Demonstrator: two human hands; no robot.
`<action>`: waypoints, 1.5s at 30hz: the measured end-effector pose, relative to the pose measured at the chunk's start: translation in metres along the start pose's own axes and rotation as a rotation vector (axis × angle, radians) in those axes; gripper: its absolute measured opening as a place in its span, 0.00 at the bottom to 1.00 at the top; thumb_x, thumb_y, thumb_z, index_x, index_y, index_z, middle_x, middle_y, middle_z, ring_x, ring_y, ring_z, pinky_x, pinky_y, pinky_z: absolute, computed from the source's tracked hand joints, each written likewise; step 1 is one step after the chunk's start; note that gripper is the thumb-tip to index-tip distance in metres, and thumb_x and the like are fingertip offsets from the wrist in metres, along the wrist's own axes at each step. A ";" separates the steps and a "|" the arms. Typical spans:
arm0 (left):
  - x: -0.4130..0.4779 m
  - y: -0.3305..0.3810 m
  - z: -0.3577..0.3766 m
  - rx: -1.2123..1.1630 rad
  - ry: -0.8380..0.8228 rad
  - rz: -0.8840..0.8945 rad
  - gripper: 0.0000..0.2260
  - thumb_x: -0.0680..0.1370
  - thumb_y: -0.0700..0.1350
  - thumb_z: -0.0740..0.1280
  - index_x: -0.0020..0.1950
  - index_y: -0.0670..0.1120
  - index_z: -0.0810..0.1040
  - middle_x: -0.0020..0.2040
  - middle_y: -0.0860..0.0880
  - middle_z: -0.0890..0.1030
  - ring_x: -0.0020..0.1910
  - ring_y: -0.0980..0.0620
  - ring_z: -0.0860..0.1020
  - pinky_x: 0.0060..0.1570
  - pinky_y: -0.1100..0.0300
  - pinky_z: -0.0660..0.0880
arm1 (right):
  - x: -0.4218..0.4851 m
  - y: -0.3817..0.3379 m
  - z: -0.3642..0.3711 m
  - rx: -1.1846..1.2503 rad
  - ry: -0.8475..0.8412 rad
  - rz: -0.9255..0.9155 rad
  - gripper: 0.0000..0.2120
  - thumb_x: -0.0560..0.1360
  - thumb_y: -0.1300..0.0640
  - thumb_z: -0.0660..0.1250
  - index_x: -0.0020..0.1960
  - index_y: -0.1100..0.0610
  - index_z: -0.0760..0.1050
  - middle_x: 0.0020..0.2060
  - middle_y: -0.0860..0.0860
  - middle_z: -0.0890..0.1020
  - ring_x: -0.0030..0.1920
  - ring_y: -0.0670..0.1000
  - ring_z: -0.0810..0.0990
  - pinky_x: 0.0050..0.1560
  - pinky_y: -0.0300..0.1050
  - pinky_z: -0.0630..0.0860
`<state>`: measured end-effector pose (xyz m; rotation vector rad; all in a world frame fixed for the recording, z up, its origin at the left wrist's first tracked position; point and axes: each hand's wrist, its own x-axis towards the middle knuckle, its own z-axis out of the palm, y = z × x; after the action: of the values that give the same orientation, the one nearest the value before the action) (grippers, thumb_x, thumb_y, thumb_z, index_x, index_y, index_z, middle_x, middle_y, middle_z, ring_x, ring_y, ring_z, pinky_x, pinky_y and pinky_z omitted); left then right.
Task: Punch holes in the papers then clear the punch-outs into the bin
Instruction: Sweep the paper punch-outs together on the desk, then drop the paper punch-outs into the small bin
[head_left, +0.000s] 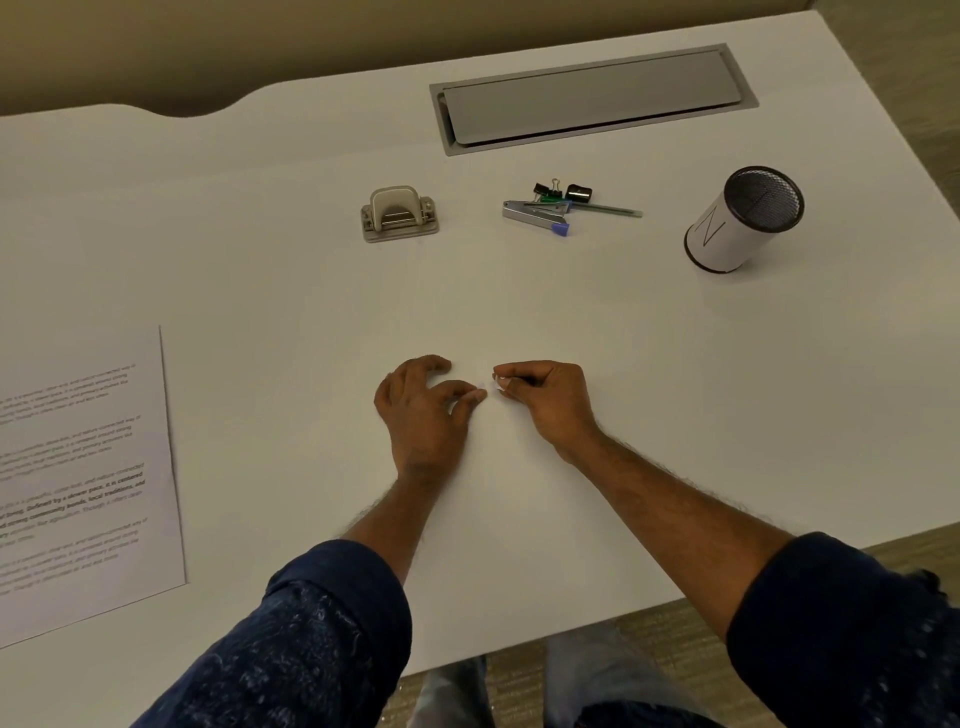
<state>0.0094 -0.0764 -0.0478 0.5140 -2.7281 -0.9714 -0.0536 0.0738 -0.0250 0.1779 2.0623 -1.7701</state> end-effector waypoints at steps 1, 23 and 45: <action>0.001 0.001 0.000 0.024 -0.028 0.026 0.06 0.75 0.54 0.71 0.43 0.55 0.85 0.55 0.55 0.78 0.61 0.54 0.71 0.64 0.55 0.59 | 0.000 0.000 0.000 0.002 -0.003 0.001 0.09 0.71 0.65 0.73 0.44 0.52 0.85 0.44 0.46 0.86 0.47 0.46 0.85 0.54 0.40 0.80; 0.024 0.056 -0.029 -1.204 -0.246 -0.634 0.06 0.75 0.36 0.71 0.42 0.43 0.87 0.46 0.41 0.86 0.47 0.47 0.86 0.45 0.63 0.80 | -0.016 -0.043 -0.011 0.643 -0.012 0.168 0.08 0.73 0.71 0.68 0.49 0.64 0.82 0.43 0.55 0.86 0.47 0.50 0.85 0.48 0.37 0.81; 0.114 0.264 0.073 -0.945 -0.411 -0.238 0.04 0.74 0.36 0.73 0.48 0.41 0.86 0.41 0.46 0.87 0.41 0.50 0.86 0.42 0.64 0.80 | 0.048 -0.116 -0.204 0.195 0.384 -0.110 0.08 0.72 0.66 0.72 0.50 0.60 0.84 0.42 0.50 0.86 0.47 0.49 0.85 0.55 0.42 0.80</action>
<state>-0.1846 0.1120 0.0738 0.4728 -2.1103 -2.4243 -0.1843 0.2418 0.0839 0.5055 2.1829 -2.1424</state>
